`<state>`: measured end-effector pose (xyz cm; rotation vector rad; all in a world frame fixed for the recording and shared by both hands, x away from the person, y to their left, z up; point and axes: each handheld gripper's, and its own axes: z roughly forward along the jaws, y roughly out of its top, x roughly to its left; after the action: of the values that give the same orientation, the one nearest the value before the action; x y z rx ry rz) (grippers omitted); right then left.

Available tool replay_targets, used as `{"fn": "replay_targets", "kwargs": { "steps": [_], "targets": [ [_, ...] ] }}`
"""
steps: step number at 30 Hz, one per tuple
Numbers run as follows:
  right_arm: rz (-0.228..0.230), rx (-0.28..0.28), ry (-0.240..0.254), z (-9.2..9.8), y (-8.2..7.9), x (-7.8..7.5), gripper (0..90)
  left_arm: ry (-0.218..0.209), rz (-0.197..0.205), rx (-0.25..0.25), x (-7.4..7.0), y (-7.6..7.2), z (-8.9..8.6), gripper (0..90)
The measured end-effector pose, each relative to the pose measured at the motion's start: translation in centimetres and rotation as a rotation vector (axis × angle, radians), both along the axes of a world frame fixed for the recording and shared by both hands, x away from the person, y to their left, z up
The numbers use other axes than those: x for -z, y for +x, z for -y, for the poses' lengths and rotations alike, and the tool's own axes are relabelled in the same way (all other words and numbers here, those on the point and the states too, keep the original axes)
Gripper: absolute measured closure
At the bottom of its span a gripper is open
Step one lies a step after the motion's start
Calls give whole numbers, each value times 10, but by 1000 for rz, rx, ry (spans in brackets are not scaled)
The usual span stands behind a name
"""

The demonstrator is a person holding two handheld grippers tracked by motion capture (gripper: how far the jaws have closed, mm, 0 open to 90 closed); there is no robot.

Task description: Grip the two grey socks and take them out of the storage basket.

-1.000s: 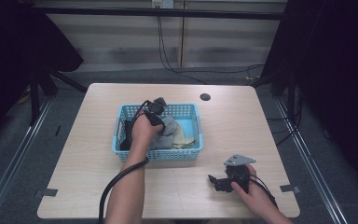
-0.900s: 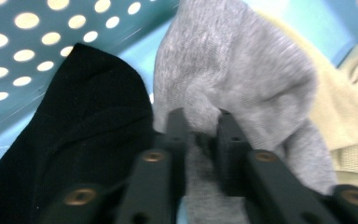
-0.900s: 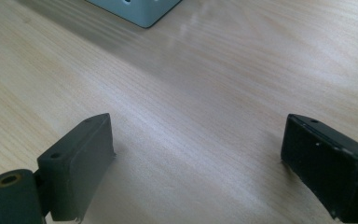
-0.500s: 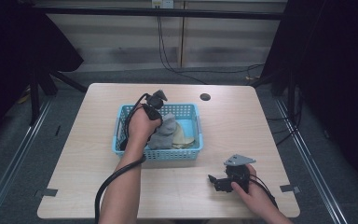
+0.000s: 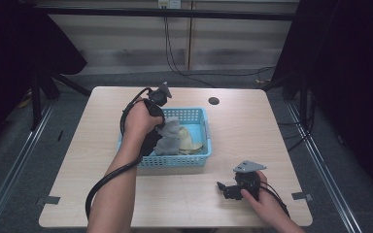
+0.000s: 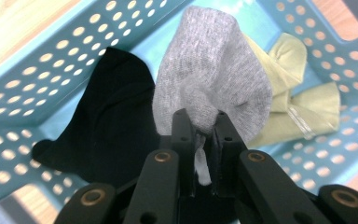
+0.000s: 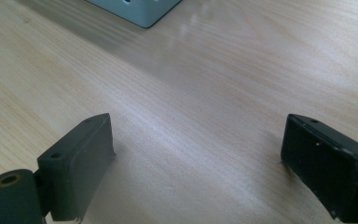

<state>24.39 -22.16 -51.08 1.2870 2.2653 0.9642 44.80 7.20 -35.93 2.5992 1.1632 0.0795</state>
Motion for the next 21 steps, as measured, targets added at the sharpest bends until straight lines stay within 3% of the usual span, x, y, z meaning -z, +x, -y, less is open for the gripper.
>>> {"fn": "replay_targets", "kwargs": {
  "steps": [9,21],
  "targets": [
    [1,0,2,0,0,0,88,22,-50,11,-24,-4,-12,821],
    [0,0,1,0,0,0,87,22,-52,-11,-53,-12,-35,821]
  ]
}}
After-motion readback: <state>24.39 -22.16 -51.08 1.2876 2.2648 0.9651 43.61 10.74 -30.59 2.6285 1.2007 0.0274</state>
